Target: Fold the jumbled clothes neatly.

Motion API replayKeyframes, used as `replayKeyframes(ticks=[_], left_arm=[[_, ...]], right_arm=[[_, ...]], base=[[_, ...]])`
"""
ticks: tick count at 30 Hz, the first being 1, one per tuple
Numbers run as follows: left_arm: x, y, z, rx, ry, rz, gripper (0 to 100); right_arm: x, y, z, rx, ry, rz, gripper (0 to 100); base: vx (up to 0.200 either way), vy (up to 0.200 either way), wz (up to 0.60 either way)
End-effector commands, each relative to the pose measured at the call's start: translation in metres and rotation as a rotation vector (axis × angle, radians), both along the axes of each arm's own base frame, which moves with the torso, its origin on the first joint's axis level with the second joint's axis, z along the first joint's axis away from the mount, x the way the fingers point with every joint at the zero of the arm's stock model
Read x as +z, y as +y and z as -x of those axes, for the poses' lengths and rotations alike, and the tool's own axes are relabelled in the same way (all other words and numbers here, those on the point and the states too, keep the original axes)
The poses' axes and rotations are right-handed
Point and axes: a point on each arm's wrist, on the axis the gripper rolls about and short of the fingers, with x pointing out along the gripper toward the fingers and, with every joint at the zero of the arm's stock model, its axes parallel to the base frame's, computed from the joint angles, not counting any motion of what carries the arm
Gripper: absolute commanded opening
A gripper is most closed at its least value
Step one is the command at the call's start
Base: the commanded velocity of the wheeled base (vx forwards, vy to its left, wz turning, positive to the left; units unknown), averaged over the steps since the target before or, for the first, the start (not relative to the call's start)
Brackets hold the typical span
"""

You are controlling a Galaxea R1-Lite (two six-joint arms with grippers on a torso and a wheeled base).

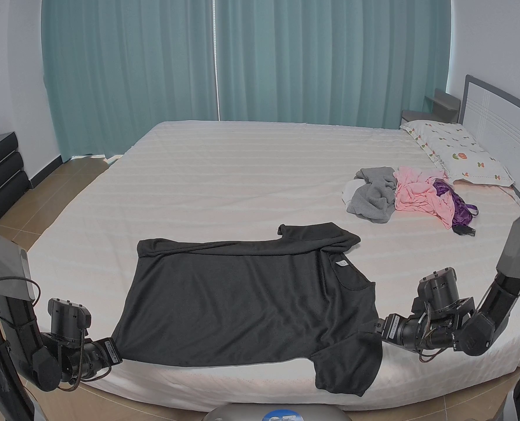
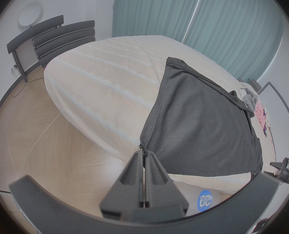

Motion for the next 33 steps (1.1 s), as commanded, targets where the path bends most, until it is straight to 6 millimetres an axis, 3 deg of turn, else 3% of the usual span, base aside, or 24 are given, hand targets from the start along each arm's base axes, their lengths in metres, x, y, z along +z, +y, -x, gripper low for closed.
replayKeyframes(ticks=[1,6,7,14,19,28,33], left_arm=[[-0.002,0.0,0.0,0.002,0.009,-0.001,0],[-0.003,0.0,-0.001,0.001,0.014,0.0,0],[-0.003,0.001,-0.001,0.002,0.014,0.0,0],[-0.004,0.001,-0.001,0.002,0.014,0.0,0],[-0.005,0.001,0.0,0.001,0.023,-0.002,0],[-0.014,0.0,0.0,-0.006,0.068,-0.009,0],[-0.016,0.0,-0.001,-0.005,0.071,-0.006,0]], right_arm=[[-0.022,-0.004,-0.018,-0.037,0.023,0.011,100],[-0.03,-0.006,-0.028,-0.051,0.025,0.013,100],[-0.032,-0.006,-0.029,-0.052,0.024,0.014,0],[-0.04,-0.006,-0.028,-0.05,0.048,0.022,0],[-0.027,-0.012,-0.024,-0.068,0.028,0.013,0],[-0.012,-0.025,0.006,-0.076,0.04,0.026,0],[-0.014,-0.027,0.011,-0.075,0.064,0.034,0]], base=[[0.0,0.0,0.0],[0.0,0.0,0.0],[0.0,0.0,0.0],[0.0,0.0,0.0],[0.0,0.0,0.0],[0.0,0.0,0.0],[0.0,0.0,0.0]])
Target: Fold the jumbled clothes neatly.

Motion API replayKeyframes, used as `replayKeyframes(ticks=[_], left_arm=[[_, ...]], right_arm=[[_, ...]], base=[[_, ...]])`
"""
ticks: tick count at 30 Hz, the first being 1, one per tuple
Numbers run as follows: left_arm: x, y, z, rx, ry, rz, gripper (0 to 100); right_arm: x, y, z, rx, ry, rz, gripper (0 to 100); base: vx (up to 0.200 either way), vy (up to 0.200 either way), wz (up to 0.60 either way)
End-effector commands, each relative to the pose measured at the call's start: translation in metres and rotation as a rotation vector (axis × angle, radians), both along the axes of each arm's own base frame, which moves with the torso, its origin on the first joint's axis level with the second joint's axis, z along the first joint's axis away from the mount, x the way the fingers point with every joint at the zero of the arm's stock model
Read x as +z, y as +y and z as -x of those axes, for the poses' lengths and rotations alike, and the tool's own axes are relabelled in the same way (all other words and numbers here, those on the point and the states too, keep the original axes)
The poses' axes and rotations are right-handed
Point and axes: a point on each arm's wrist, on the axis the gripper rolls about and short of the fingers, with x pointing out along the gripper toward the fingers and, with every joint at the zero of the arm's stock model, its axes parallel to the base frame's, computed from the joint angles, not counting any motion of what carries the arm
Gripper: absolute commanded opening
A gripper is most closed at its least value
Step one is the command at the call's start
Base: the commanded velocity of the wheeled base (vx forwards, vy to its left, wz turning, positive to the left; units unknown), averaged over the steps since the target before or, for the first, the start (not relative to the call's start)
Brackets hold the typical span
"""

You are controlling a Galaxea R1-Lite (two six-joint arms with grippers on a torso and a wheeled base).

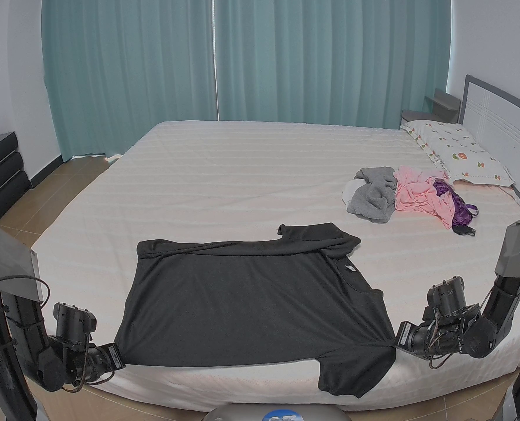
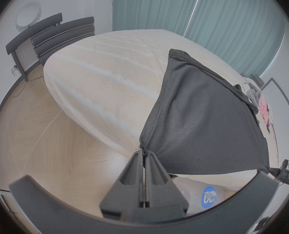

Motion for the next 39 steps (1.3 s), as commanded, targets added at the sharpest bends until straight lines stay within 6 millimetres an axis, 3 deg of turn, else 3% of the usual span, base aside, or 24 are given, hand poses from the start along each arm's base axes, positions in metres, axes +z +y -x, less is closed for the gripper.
replayKeyframes(ticks=[1,6,7,8,16,18,22,39], left_arm=[[-0.004,0.0,0.0,0.002,0.017,0.0,0],[-0.004,0.0,0.0,0.002,0.017,0.002,0],[-0.004,0.0,0.0,0.002,0.015,0.002,0],[-0.003,0.0,-0.001,0.001,0.012,0.003,100],[0.0,0.0,-0.003,0.008,-0.017,0.014,100],[0.006,0.002,-0.006,0.02,-0.07,0.018,100],[0.018,0.007,-0.01,0.04,-0.151,0.019,100],[0.031,0.005,-0.015,0.033,-0.226,0.033,100]], right_arm=[[0.004,-0.001,0.005,0.0,-0.002,-0.001,0],[0.001,0.001,0.007,0.013,0.01,-0.008,0],[0.001,0.001,0.007,0.014,0.009,-0.01,100],[0.001,0.001,0.006,0.016,0.009,-0.012,100],[0.02,0.002,0.002,0.022,-0.07,-0.057,100],[0.037,0.004,-0.001,0.025,-0.142,-0.082,100],[0.044,0.008,0.003,0.02,-0.157,-0.108,100],[0.043,0.008,0.008,-0.033,-0.121,-0.154,100]], base=[[0.0,0.0,0.0],[0.0,0.0,0.0],[0.0,0.0,0.0],[0.0,0.0,0.0],[0.0,0.0,0.0],[0.0,0.0,0.0],[0.0,0.0,0.0],[0.0,0.0,0.0]])
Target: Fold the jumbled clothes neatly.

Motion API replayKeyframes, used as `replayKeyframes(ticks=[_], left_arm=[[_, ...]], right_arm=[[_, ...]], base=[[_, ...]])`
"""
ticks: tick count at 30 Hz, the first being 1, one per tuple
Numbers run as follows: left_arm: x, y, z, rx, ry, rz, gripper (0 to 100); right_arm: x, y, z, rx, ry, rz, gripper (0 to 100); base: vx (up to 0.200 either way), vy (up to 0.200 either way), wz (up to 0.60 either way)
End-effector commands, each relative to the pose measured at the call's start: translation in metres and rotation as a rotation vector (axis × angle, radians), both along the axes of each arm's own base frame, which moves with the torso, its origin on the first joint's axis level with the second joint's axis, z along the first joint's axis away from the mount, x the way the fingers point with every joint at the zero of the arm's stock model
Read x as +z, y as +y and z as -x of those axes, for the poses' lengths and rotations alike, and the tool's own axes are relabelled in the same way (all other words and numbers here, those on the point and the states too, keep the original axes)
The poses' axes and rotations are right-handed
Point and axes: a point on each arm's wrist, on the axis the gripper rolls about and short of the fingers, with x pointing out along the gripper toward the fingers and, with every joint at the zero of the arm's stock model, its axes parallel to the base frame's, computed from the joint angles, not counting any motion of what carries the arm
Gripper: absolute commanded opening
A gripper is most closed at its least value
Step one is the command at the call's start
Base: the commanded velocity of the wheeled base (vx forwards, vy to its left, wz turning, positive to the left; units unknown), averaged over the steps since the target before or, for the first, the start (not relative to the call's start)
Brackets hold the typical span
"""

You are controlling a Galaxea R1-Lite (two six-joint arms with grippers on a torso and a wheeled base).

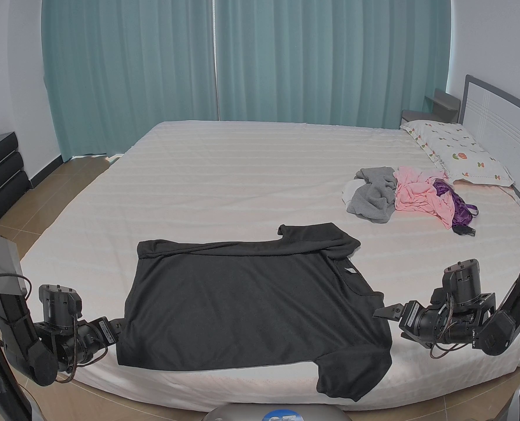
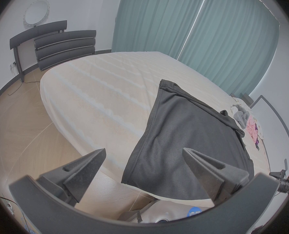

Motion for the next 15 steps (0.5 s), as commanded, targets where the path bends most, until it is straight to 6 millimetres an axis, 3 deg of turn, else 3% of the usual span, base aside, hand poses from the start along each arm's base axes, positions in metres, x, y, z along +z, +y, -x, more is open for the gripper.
replayKeyframes(ticks=[1,6,15], left_arm=[[0.001,-0.0003,0.0004,-0.002,-0.004,0.006,100],[0.0012,-0.0002,-0.0001,-0.003,-0.007,0.019,100],[0.0003,-0.0005,-0.0014,-0.003,-0.006,0.032,100]], right_arm=[[-0.0009,-0.0002,0.0025,0.003,0.007,0.002,100],[-0.0001,-0.0001,0.002,0.002,-0.006,-0.001,100],[-0.0026,-0.0002,0.0026,0.003,0.003,0.0,100]], base=[[0.0,0.2,0.0],[0.0,0.2,0.0],[0.0,0.0,0.0]])
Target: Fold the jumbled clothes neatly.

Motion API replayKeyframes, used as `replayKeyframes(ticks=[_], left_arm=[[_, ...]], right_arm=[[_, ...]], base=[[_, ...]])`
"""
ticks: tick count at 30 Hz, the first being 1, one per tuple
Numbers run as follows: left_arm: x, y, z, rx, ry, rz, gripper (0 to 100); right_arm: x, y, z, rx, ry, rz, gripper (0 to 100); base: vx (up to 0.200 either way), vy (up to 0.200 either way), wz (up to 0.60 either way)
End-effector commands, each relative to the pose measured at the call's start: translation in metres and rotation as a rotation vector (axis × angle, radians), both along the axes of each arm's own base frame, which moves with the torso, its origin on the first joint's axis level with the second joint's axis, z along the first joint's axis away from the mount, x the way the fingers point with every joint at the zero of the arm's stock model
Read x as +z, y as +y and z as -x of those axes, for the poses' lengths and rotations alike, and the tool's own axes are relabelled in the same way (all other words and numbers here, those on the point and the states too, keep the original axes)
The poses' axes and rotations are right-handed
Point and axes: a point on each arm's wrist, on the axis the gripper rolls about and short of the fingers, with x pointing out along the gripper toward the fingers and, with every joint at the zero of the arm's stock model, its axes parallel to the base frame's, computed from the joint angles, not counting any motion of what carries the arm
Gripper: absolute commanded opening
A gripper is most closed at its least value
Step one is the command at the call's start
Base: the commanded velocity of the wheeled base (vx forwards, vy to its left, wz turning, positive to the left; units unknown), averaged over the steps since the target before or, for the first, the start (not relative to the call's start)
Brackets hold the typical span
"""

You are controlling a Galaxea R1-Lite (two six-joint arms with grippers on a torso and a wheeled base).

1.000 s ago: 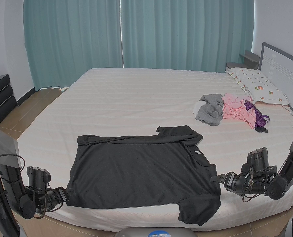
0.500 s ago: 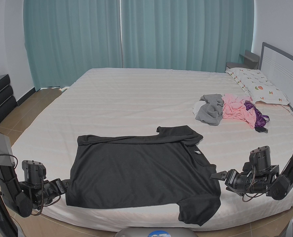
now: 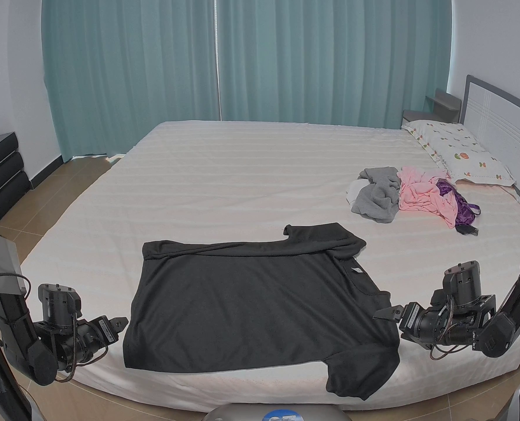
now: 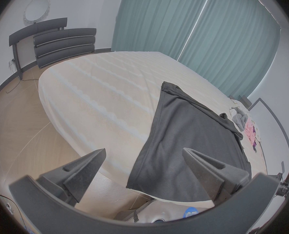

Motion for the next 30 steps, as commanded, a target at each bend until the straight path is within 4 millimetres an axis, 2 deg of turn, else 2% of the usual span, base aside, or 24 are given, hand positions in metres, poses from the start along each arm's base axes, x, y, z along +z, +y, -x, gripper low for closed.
replayKeyframes(ticks=[1,6,15,18,26,30], left_arm=[[0.0,0.0,-0.001,0.009,-0.006,0.014,100],[0.002,-0.008,-0.005,0.012,-0.027,0.058,100],[0.002,-0.011,-0.006,0.012,-0.033,0.071,100],[0.004,-0.01,-0.007,0.015,-0.043,0.072,100],[0.014,-0.011,-0.043,0.053,-0.141,0.122,100],[0.019,-0.014,-0.076,0.051,-0.153,0.129,100]], right_arm=[[-0.001,0.0,0.0,0.001,0.002,0.0,100],[-0.001,0.0,0.0,0.0,0.002,0.002,100],[0.0,0.0,0.001,0.0,0.0,0.001,100],[0.001,0.0,0.0,0.0,-0.002,0.0,100],[0.0,0.0,0.001,-0.002,0.003,0.0,100],[0.0,0.0,0.0,-0.01,0.005,-0.01,100]], base=[[0.0,0.0,0.0],[0.0,0.0,0.0],[0.2,0.0,0.0],[0.0,0.0,0.0],[0.0,0.0,0.0],[0.0,0.0,0.0]])
